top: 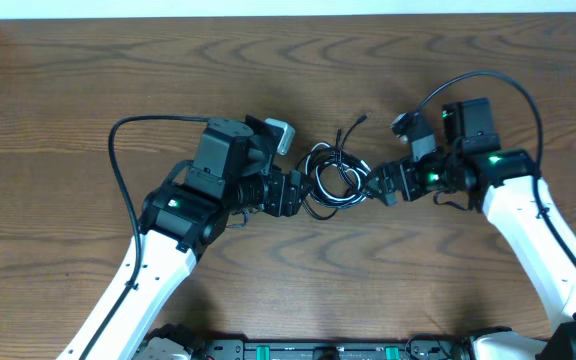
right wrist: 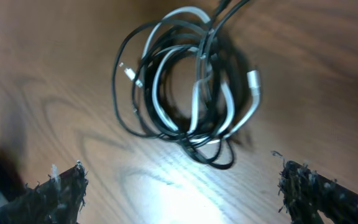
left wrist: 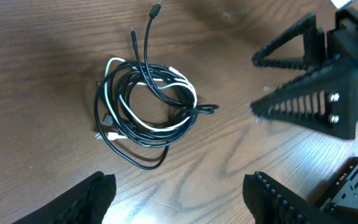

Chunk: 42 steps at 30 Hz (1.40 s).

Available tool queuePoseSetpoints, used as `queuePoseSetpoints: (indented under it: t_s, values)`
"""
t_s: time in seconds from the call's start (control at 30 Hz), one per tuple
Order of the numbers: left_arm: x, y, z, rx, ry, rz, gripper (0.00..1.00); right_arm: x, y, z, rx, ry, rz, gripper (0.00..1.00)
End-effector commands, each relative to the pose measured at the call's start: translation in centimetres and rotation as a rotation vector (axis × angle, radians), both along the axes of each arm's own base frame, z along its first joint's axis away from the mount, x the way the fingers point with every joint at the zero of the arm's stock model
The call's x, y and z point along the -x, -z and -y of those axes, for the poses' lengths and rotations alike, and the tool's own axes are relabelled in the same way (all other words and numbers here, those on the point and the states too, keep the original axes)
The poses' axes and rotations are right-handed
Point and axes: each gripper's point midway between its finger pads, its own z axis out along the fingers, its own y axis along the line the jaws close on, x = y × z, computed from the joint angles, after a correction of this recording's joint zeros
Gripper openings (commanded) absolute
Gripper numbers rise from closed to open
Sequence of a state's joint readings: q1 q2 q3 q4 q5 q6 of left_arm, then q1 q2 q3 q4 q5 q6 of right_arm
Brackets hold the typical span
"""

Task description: Untangle cables

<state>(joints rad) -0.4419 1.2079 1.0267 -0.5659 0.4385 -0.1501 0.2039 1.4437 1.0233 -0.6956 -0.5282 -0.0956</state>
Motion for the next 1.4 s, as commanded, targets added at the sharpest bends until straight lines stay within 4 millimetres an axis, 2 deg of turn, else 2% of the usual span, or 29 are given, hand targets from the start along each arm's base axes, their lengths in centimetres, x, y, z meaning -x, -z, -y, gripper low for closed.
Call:
queuePoseSetpoints:
  t_s: [0.0,0.1,0.17,0.23,0.3,0.5,0.67,0.8,0.93,1.07,1.1,1.17,1.33,1.37]
  values:
    - [-0.2,-0.1,-0.2,-0.044,0.026,0.056,0.72,0.9,0.8,-1.7,-0.026,-0.049,-0.002,0.85]
    - [0.0,0.1,-0.3,-0.121,0.145,0.148,0.73,1.4,1.9,-3.1,-0.025,-0.104,0.017,0.88]
    - [0.0,0.1,-0.3,-0.141,0.179,0.177,0.73,1.6,2.4,-3.3,-0.022,-0.117,0.013,0.89]
    - [-0.1,0.1,-0.3,-0.15,0.193,0.189,0.74,1.6,3.3,-3.3,-0.013,-0.134,0.005,0.84]
    - [-0.1,0.3,-0.3,-0.164,0.213,0.198,0.75,1.6,4.4,-3.5,-0.011,-0.138,-0.025,0.86]
    - [-0.6,3.4,-0.1,-0.213,0.248,0.123,0.74,0.6,5.8,-3.8,-0.002,-0.173,0.003,0.88]
    - [-0.6,3.6,0.0,-0.206,0.255,0.116,0.74,0.1,6.1,-3.9,-0.001,-0.178,0.017,0.81]
    - [-0.5,3.6,0.1,-0.201,0.248,0.11,0.75,-0.6,6.8,-3.8,0.017,-0.181,0.038,0.73]
    - [-0.2,2.9,0.4,-0.174,0.261,0.121,0.75,-0.9,8.7,-3.9,0.024,-0.183,0.01,0.71]
    - [0.1,1.7,0.2,-0.165,0.257,0.154,0.76,-0.4,10.4,-4.0,0.026,-0.213,-0.028,0.56]
    - [0.2,1.4,0.2,-0.162,0.256,0.163,0.76,-0.5,10.5,-3.9,0.029,-0.216,-0.023,0.41]
    - [0.3,1.0,0.1,-0.158,0.255,0.175,0.78,-0.7,10.4,-3.8,0.026,-0.209,-0.021,0.19]
    - [0.4,0.9,0.1,-0.156,0.254,0.179,0.78,-0.9,10.2,-3.5,0.018,-0.19,-0.027,0.15]
    - [0.4,0.9,0.1,-0.156,0.254,0.179,0.78,-1.1,9.7,-4.0,-0.01,-0.198,-0.02,0.15]
